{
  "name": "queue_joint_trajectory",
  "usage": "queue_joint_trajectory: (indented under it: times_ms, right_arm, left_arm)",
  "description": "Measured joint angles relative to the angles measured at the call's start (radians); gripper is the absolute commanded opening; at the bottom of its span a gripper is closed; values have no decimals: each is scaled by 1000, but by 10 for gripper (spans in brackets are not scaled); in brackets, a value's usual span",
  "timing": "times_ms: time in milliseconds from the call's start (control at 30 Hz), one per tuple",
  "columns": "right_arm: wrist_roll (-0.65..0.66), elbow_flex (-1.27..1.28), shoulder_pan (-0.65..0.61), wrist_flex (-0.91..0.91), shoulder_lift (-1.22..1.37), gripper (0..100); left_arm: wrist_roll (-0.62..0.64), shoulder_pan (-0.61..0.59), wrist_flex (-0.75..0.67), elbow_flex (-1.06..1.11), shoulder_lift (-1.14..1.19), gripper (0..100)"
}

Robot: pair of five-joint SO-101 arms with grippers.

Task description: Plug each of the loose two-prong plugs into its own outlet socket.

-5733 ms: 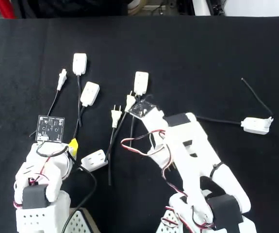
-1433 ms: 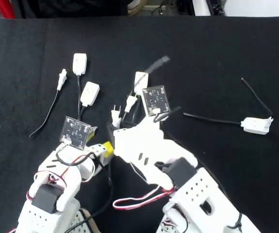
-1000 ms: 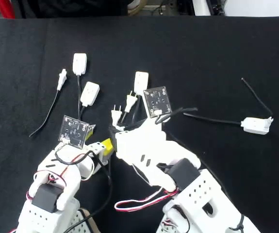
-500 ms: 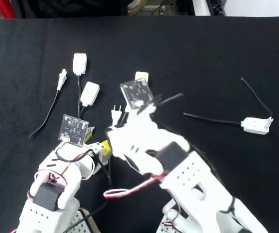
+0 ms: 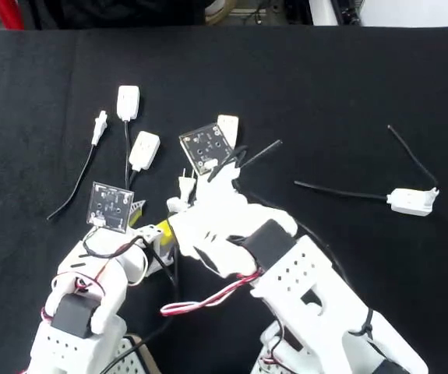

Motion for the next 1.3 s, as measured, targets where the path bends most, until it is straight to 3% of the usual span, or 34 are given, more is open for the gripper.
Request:
queue_joint_trajectory:
  times_ms: [267, 567, 667, 967, 1300]
  right_arm:
    - [6, 12, 2, -2, 2, 15]
    - [44, 25, 40, 8, 23, 14]
    - [61, 25, 40, 25, 23, 14]
    - [87, -3, -11, 35, 169, 13]
    - [21, -72, -172, -14, 420, 12]
  left_arm:
    - [-5, 0, 58, -3, 0, 258]
    - [-253, -60, 308, -41, -5, 252]
    - [-339, -161, 327, -60, -5, 252]
    - [-330, -614, 328, -89, -11, 252]
    - [-330, -756, 328, -41, -6, 252]
